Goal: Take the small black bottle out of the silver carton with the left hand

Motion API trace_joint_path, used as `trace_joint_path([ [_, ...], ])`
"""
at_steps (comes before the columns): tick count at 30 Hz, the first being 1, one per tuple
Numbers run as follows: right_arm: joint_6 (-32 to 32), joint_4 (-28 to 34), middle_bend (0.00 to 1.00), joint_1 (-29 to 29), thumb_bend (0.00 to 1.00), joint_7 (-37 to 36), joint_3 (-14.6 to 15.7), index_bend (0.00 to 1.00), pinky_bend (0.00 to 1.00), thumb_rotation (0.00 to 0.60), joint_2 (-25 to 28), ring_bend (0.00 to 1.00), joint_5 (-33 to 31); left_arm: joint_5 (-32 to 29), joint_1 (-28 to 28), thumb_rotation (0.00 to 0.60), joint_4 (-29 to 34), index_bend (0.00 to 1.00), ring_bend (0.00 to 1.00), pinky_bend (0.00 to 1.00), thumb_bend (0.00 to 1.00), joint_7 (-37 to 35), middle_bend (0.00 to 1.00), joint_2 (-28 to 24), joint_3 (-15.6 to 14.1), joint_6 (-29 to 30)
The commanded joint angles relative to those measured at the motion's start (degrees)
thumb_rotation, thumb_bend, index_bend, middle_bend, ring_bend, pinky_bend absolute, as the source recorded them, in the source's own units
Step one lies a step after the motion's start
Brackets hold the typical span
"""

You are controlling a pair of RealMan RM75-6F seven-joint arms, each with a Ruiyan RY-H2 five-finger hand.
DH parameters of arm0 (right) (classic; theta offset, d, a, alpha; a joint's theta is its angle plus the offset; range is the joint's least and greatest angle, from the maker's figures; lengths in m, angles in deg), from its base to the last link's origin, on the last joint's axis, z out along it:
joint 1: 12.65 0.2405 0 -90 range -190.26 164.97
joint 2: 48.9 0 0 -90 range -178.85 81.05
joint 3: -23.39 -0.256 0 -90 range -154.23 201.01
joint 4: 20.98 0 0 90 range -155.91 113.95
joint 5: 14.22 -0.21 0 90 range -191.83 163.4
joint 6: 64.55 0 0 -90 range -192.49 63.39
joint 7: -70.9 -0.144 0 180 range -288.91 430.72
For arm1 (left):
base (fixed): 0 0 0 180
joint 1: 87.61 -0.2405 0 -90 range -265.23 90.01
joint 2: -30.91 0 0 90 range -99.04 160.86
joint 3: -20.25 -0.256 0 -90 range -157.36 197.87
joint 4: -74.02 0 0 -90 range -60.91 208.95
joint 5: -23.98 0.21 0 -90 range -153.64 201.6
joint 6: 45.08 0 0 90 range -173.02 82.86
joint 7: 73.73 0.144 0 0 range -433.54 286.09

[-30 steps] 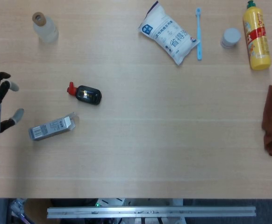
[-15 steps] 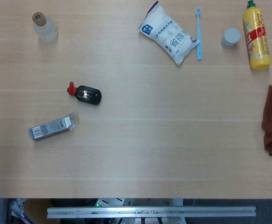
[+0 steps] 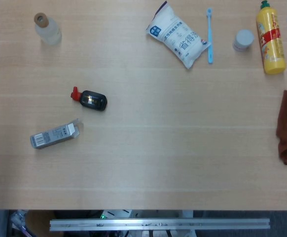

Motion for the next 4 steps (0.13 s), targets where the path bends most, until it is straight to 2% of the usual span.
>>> trace_joint_path([
  [1,-0.2,-0.2,0.25,0.1,0.23,-0.2,0.0,0.33,0.24,0.6,-0.2,0.17,0.0,0.2,-0.1,0.6,0.1,0.48,0.29,0.42,0.11,0.0,0.36,0.0,0.0,-0.1],
  [4,-0.8,-0.4,0.25,0.3,0.23,-0.3,0.0,0.33,0.24,0.6,-0.6,0.17,-0.3,0.3,-0.4,0.6,0.1,0.48,0.29,0.42,0.11,-0.2,0.36,-0.1,0.1,0.0],
])
